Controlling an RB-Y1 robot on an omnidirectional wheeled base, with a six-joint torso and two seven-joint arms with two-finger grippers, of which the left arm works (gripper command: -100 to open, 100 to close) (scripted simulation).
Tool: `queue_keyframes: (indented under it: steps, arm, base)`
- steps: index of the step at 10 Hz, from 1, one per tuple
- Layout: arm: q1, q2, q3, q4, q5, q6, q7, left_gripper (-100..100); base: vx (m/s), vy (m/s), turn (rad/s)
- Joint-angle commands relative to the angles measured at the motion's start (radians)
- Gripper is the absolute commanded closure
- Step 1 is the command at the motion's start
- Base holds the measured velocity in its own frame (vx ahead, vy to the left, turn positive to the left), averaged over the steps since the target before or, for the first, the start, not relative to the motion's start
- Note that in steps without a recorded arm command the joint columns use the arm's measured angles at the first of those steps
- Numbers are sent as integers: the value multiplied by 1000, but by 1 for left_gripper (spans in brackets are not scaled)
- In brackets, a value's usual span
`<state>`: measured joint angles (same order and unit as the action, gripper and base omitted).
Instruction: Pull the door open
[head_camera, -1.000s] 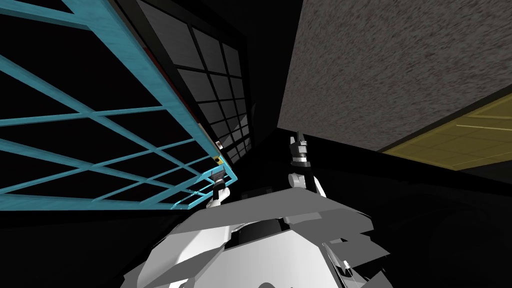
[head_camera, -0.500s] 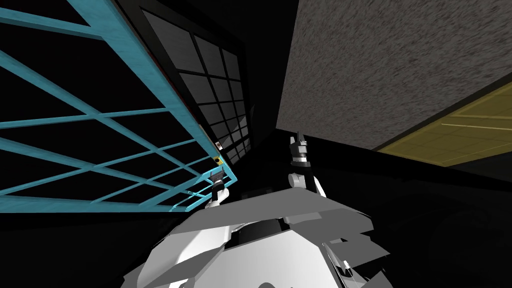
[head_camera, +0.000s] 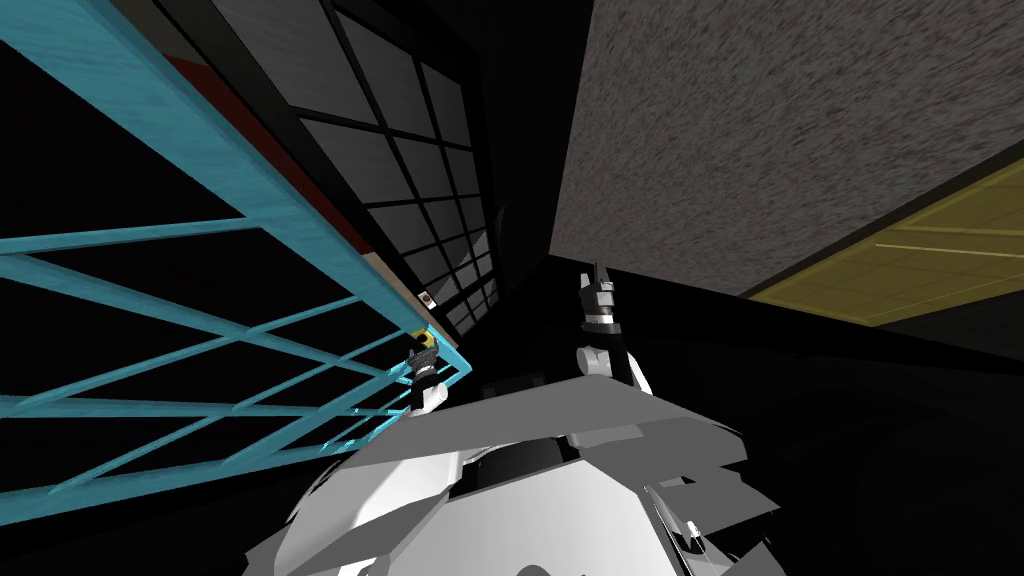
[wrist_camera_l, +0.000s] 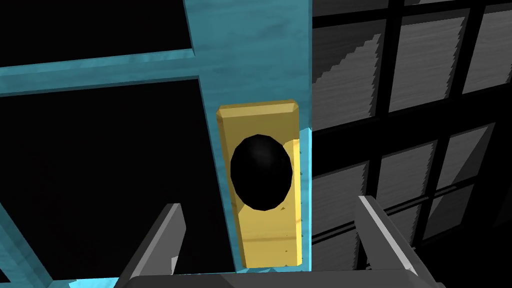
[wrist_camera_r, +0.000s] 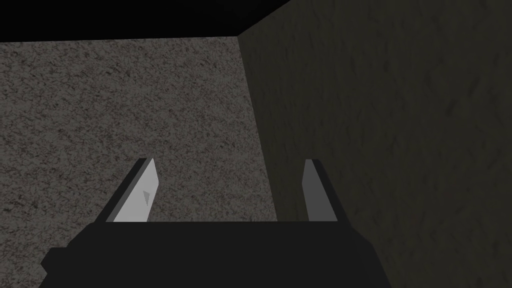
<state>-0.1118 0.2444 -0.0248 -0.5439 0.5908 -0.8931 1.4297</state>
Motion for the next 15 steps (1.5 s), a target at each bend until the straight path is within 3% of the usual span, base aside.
queue_keyframes:
  steps: [1,2,5,6,11,15]
  arm:
    - [16,23,2,6,3,-10,31,-100]
    - [23,38,3,9,5,-13,46,-100]
    - [28,37,4,-3,5,-7,42,-100]
    - [28,37,4,-3,5,-7,42,100]
    - [28,37,4,-3,5,-7,42,100]
    - [38,54,-52,-22,-23,-5,88,100]
  base:
    - [178,14,-94]
    - [205,7,-85]
    - [49,8,-3]
    - [5,0,-1]
    - [0,0,0]
    - [-212,21,-91]
